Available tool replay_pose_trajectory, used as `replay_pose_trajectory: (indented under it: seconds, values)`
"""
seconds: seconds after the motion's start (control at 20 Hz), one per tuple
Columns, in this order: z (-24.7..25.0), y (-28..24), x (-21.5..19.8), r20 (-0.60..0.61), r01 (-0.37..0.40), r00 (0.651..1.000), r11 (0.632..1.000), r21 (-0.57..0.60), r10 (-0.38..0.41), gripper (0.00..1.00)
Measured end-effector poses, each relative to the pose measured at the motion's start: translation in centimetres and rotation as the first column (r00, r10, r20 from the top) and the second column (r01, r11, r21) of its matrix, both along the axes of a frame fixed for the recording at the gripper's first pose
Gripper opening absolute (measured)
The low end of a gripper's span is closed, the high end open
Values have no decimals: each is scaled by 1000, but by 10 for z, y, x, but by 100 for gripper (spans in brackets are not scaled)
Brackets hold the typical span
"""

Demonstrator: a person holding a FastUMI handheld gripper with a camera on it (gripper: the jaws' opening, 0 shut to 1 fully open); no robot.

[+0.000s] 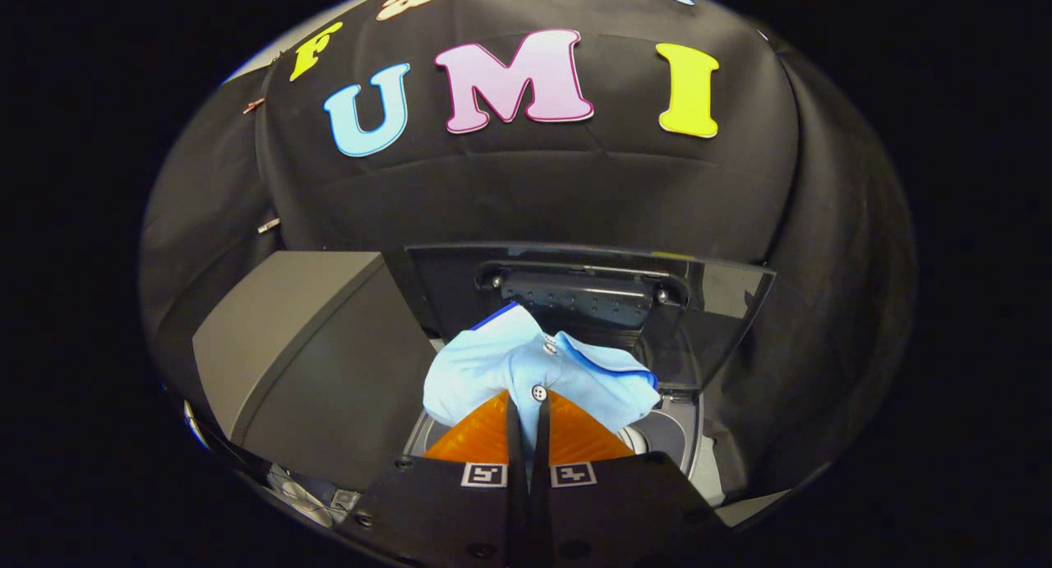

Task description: Put the clothes into the washing machine and then close the washing machine lid.

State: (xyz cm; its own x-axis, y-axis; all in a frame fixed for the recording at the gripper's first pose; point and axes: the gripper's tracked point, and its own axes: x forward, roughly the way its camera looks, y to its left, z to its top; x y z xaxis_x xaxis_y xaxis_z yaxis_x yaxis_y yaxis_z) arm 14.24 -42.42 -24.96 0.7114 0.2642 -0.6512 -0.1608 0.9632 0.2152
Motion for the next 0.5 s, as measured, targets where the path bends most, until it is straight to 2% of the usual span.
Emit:
replay_pose_trajectory:
  seconds: [0.5]
  values:
    - [-89,-7,-3,-124,-27,992,997,-78,17,5]
